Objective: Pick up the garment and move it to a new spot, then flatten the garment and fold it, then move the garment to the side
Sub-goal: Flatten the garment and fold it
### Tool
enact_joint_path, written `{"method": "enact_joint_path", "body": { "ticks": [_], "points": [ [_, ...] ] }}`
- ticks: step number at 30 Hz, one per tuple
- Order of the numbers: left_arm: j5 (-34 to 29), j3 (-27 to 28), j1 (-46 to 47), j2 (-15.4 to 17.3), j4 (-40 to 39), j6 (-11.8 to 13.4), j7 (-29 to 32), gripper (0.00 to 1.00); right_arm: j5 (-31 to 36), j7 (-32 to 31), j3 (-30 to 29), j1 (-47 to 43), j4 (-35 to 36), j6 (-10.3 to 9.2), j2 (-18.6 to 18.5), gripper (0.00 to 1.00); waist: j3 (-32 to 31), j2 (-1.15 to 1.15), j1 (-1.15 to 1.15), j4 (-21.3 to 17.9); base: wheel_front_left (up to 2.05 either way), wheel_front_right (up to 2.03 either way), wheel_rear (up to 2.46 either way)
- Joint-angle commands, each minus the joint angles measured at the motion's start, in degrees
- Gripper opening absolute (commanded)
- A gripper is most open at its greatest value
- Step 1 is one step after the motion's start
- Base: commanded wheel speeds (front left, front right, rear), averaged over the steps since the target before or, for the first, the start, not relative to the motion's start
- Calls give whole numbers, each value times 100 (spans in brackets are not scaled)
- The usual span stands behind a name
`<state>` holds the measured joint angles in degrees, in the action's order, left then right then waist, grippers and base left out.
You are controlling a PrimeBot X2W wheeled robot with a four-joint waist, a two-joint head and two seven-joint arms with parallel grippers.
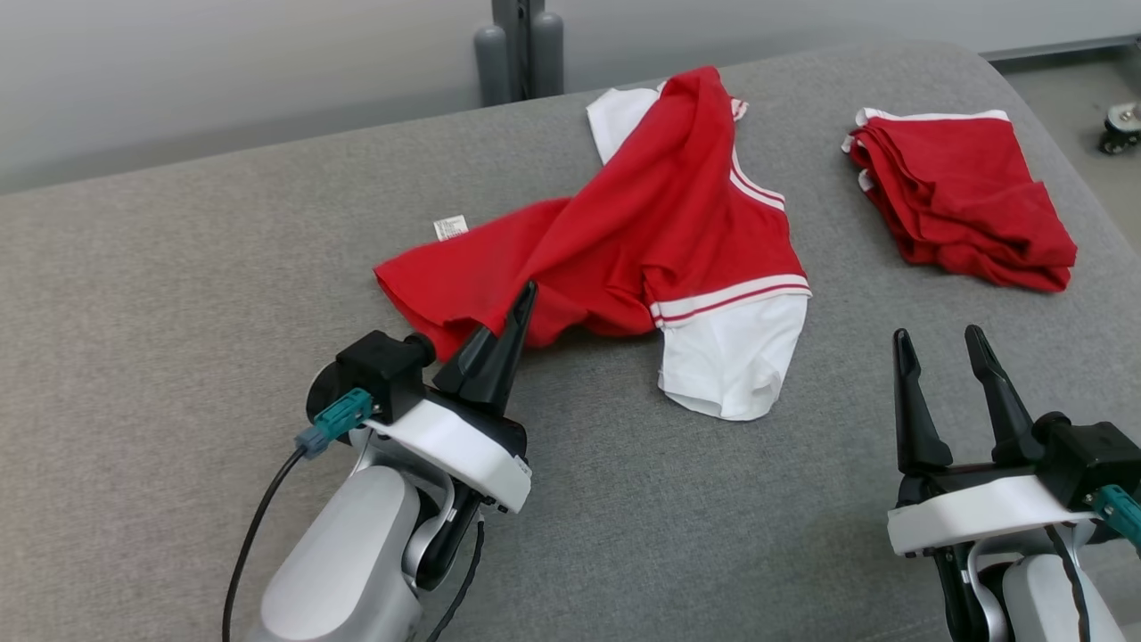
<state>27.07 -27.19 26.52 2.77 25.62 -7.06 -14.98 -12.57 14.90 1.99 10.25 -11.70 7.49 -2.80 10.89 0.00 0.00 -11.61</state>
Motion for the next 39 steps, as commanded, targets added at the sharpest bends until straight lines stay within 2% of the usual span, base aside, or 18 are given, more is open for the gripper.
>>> {"method": "enact_joint_path", "body": {
  "ticks": [1, 5, 9, 14, 20, 22, 23, 24, 25, 35, 39],
  "points": [
    [-130, 127, -96, 26, -218, 7, -28, 0, 12, 38, -27, -56, -9, 1, -25, 100, -128, 0, 0, 123, 0, 0, 0],
    [-375, 521, -247, 26, -805, 80, -28, 0, 3, 39, -20, -127, -6, 1, -24, 100, -241, 0, 0, 204, 0, 0, 0],
    [-623, 841, -55, 83, -834, 89, -28, 0, -24, 40, 70, -99, 8, 1, -23, 100, -236, 0, 0, 147, 0, 0, 0],
    [-741, 1090, 419, 241, -232, 56, -28, 0, -54, 40, 167, -1, 8, 1, -26, 100, -72, 0, 0, -58, 0, 0, 0],
    [-806, 1511, 1227, 497, 1217, 162, -17, 0, -100, 37, 222, 125, 13, 1, -24, 100, 256, 0, 0, -443, 0, 0, 0],
    [-836, 1618, 1390, 564, 1585, 202, -16, 20, -90, 37, 182, 128, 22, 1, -24, 100, 327, 0, 0, -509, 0, 0, 0],
    [-853, 1659, 1422, 578, 1749, 209, -16, 42, -85, 37, 159, 130, 34, 1, -24, 100, 344, 0, 0, -521, 0, 0, 0],
    [-873, 1696, 1451, 608, 1878, 205, -16, 79, -82, 37, 139, 125, 42, 1, -25, 100, 355, 0, 0, -524, 0, 0, 0],
    [-872, 1744, 1483, 632, 1953, 206, -17, 100, -77, 37, 116, 117, 49, 1, -24, 100, 361, 0, 0, -515, 0, 0, 0],
    [-738, 2102, 938, 321, 1774, 52, -16, 100, -26, 37, 80, 29, 26, 1, -25, 100, 126, 0, 0, 62, 0, 0, 0],
    [-482, 1989, 521, 142, 1770, -8, -16, 100, -7, 37, 97, -7, -25, 1, -27, 100, 0, 0, 0, 227, 0, 0, 0]
  ]
}}
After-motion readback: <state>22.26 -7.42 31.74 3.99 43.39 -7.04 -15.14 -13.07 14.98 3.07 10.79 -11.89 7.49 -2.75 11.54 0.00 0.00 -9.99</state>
